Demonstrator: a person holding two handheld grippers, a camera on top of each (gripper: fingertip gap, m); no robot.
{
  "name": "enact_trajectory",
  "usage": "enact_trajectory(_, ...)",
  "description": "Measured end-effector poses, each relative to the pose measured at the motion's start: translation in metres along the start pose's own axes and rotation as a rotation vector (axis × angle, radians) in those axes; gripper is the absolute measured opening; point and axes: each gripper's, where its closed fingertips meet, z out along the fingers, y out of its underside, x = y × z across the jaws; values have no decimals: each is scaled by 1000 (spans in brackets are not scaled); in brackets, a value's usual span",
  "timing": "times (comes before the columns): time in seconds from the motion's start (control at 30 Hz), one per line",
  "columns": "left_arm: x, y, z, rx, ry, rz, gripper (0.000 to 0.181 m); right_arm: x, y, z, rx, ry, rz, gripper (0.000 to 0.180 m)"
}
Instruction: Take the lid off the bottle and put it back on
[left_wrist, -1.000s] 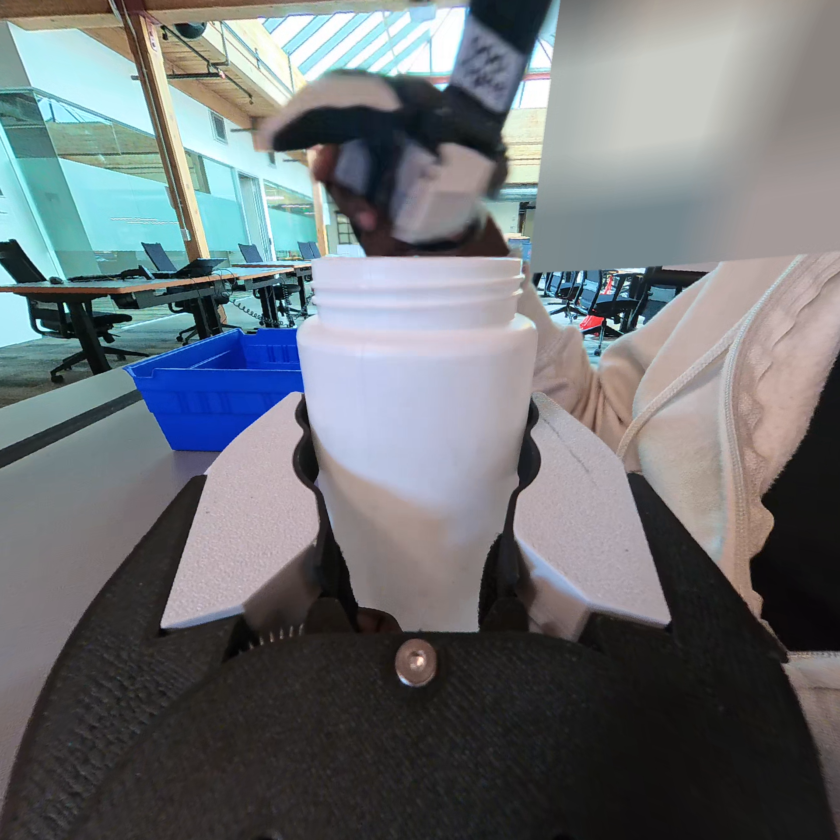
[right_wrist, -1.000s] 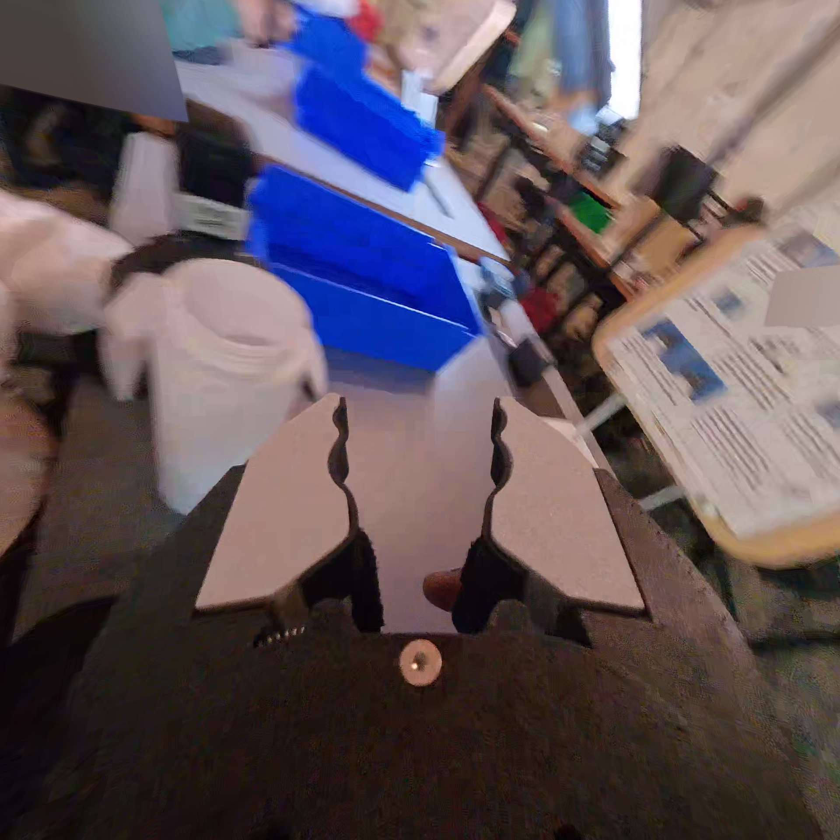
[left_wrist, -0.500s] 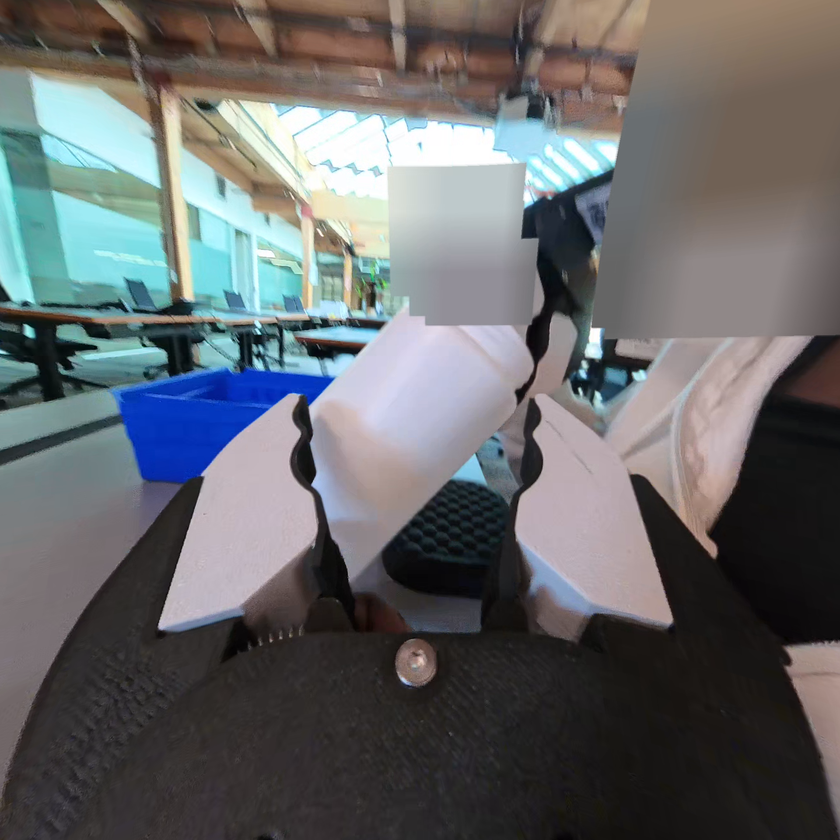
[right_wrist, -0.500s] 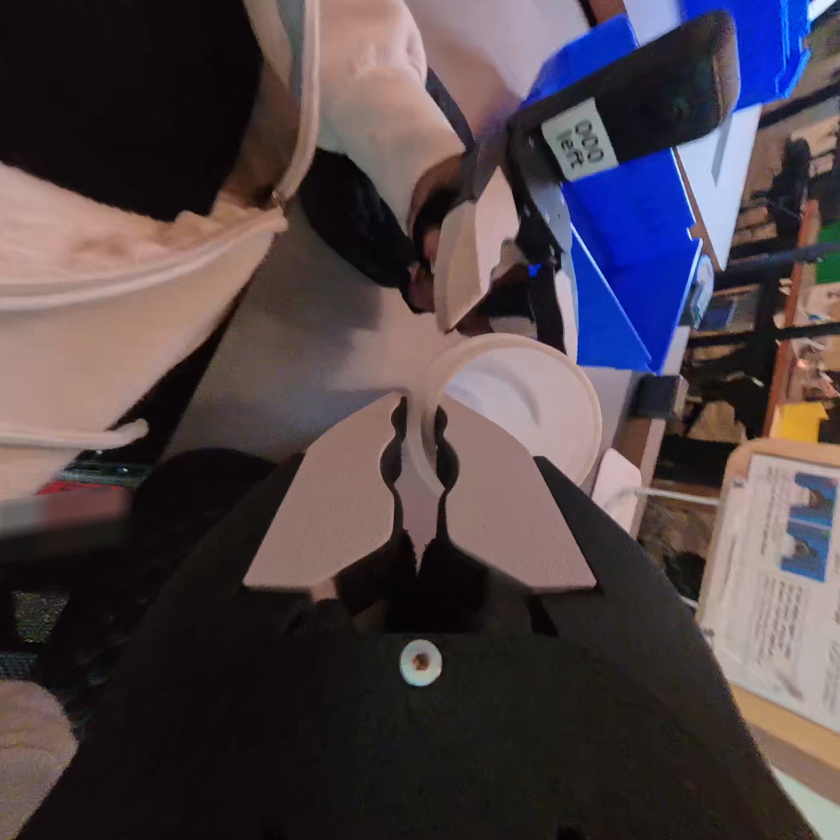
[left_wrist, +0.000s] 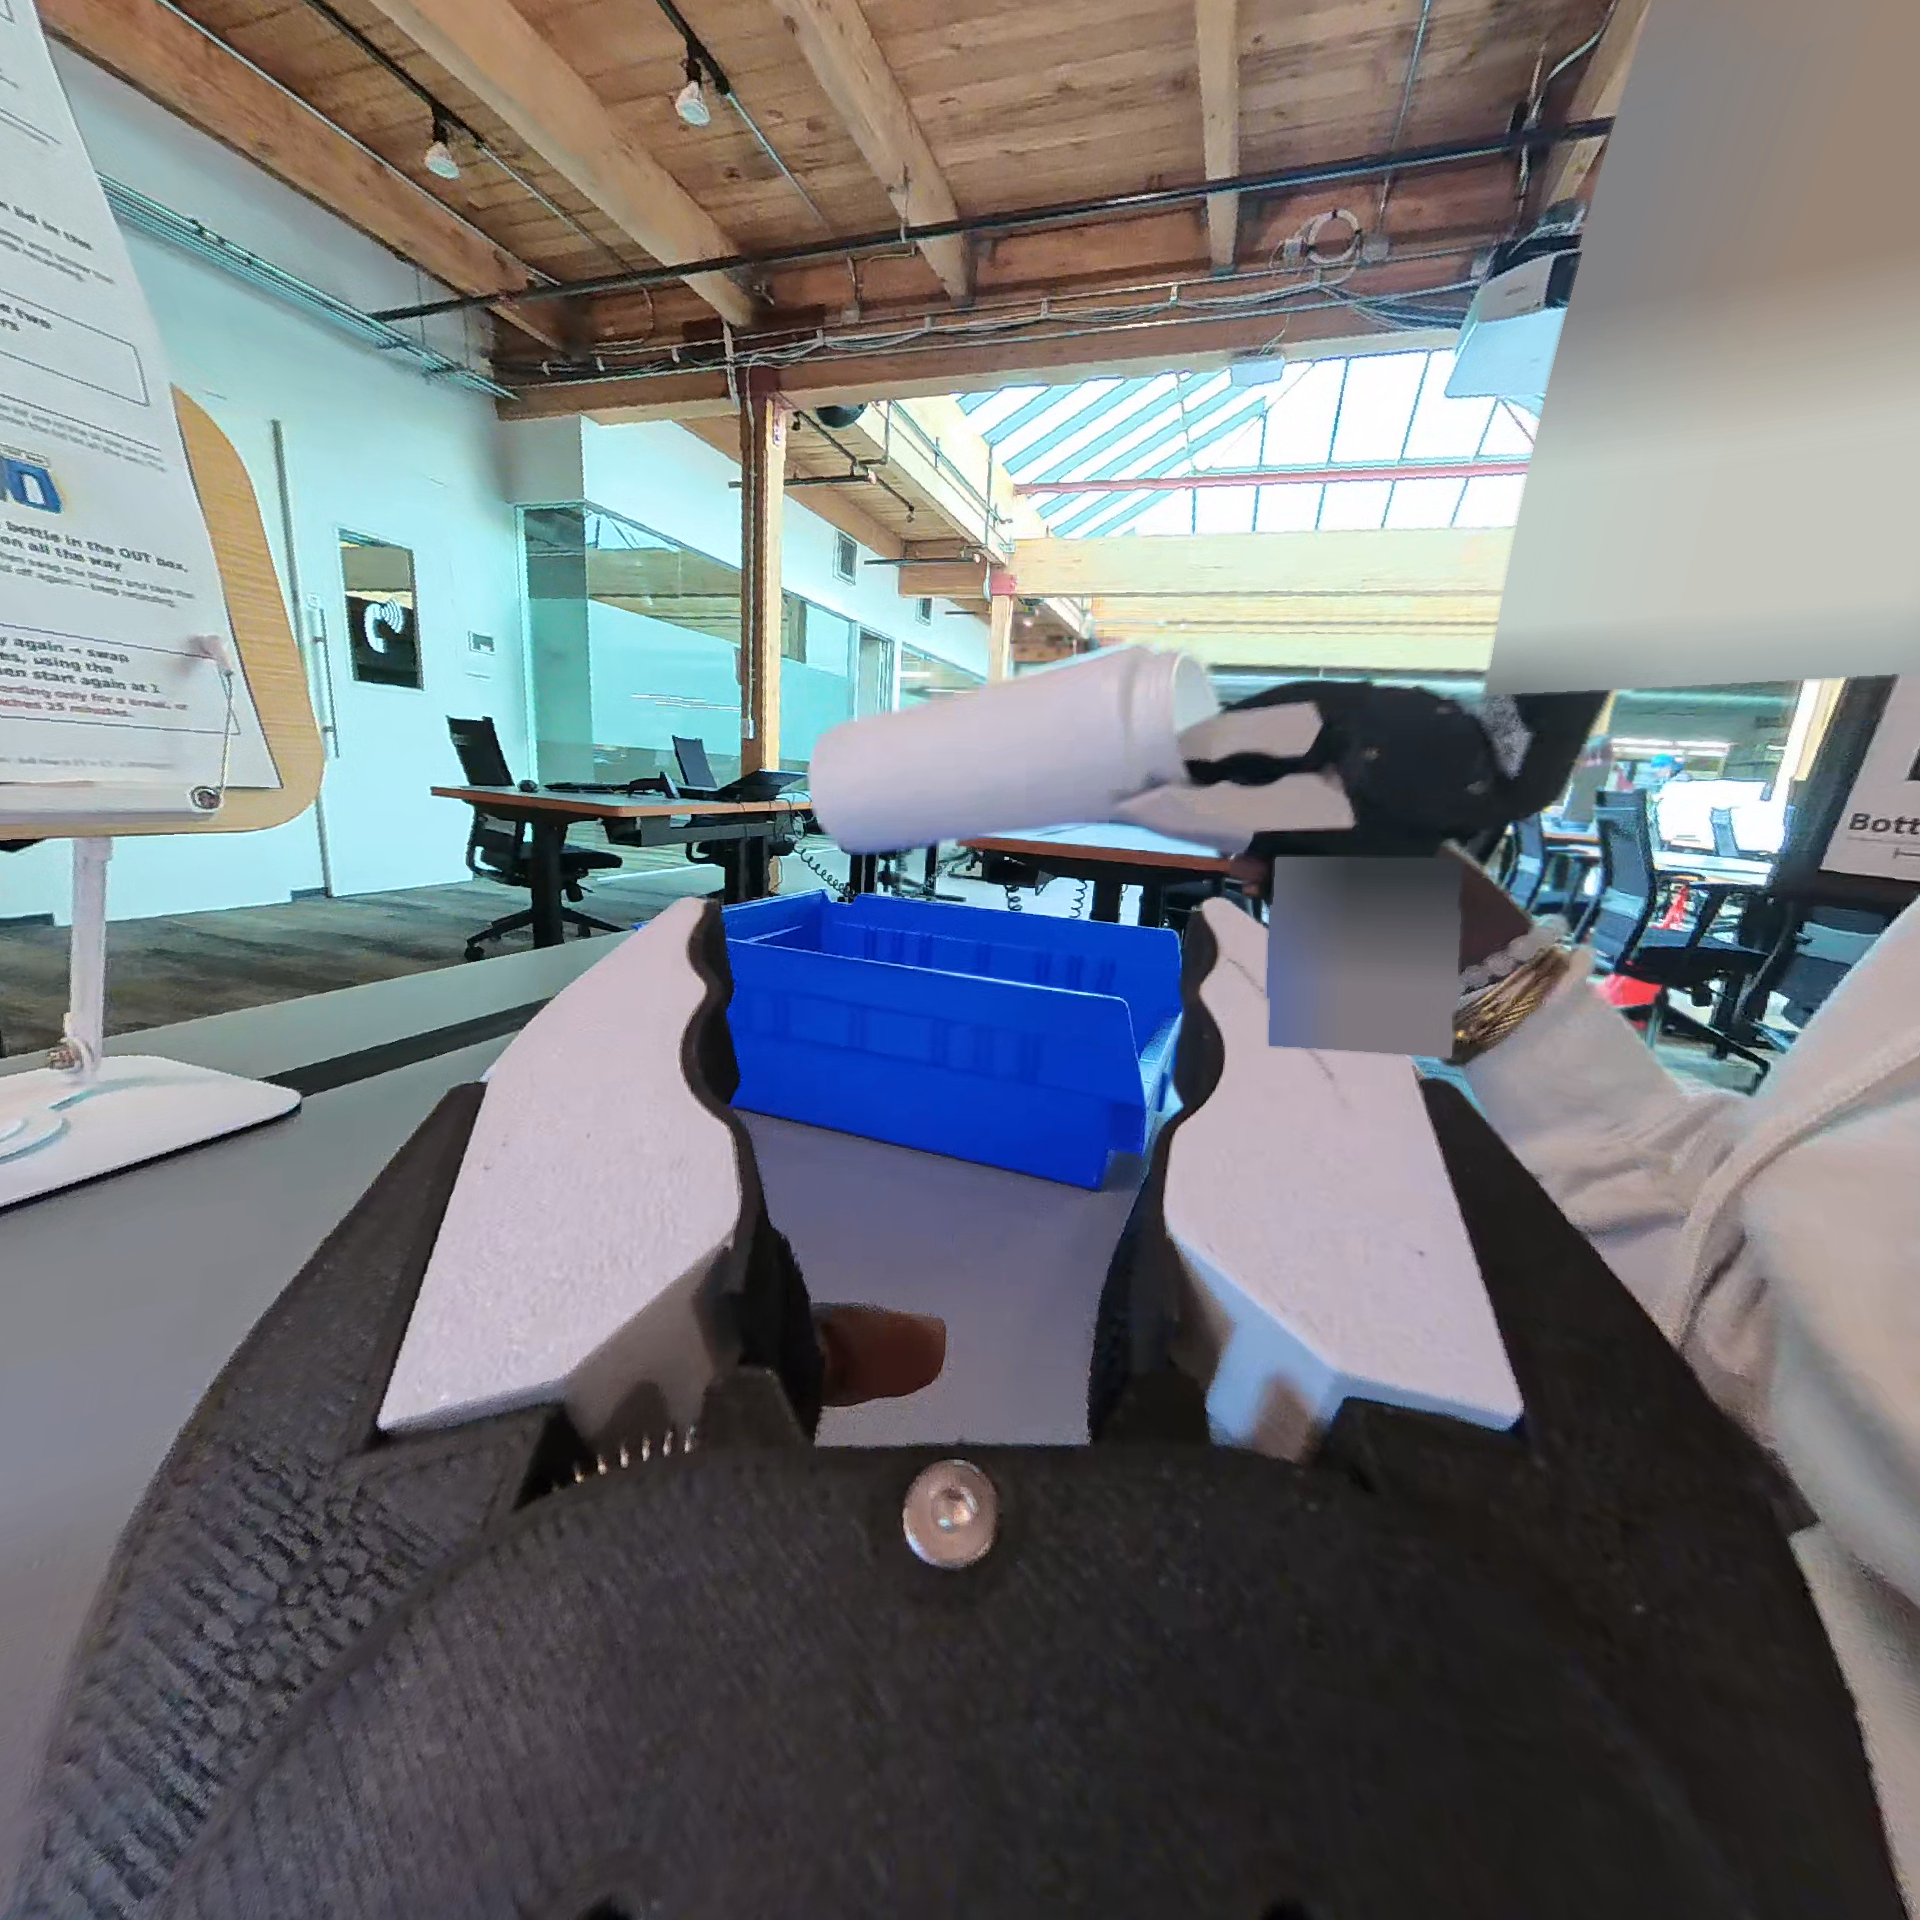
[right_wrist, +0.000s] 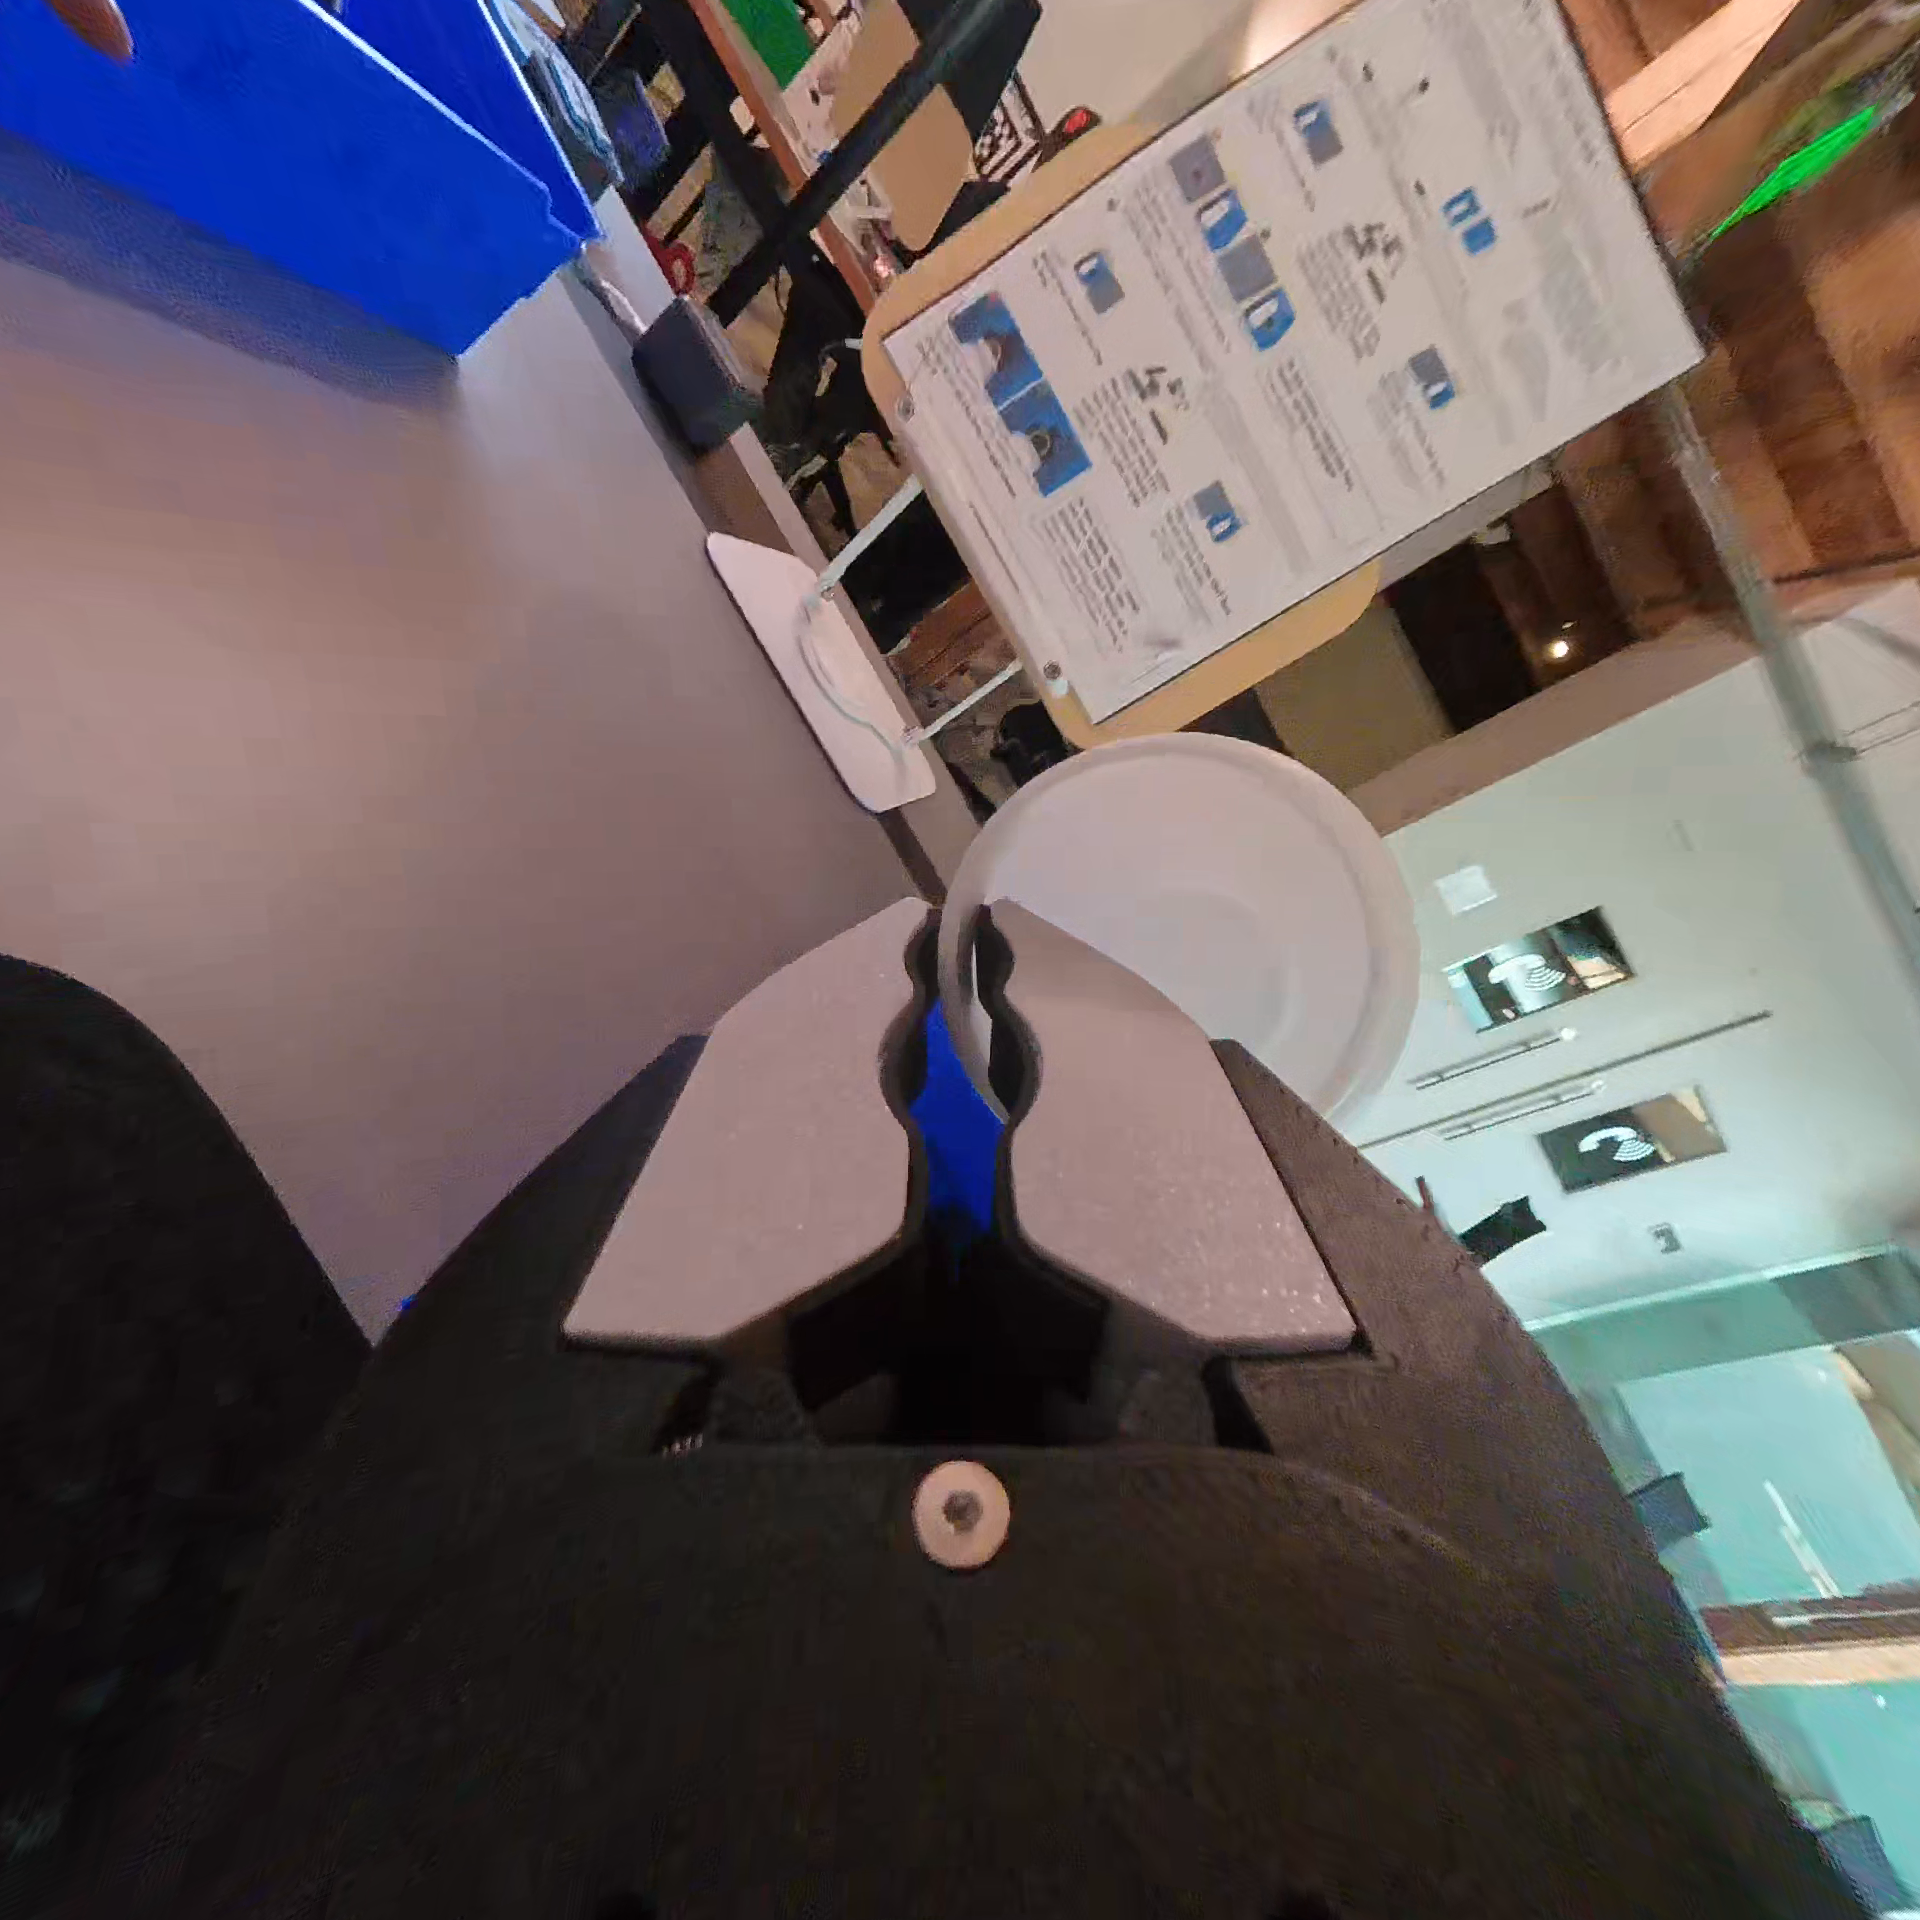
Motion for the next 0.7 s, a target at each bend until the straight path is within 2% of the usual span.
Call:
enact_trajectory(0.23, 8, 9, 3, -41, 62, -15, 74, -31, 72, 31, 41, -121, 296, 8)
enact_trajectory(0.47, 22, 16, 6, -51, 123, 96, 70, -35, 102, 35, 12, -95, 477, 8)
enact_trajectory(0.57, 26, 16, 6, -48, 139, 139, 71, -49, 100, 32, -10, -190, 550, 27)
enact_trajectory(0.7, 26, 16, 6, -48, 135, 166, 74, -61, 110, 28, -146, -245, 565, 46)
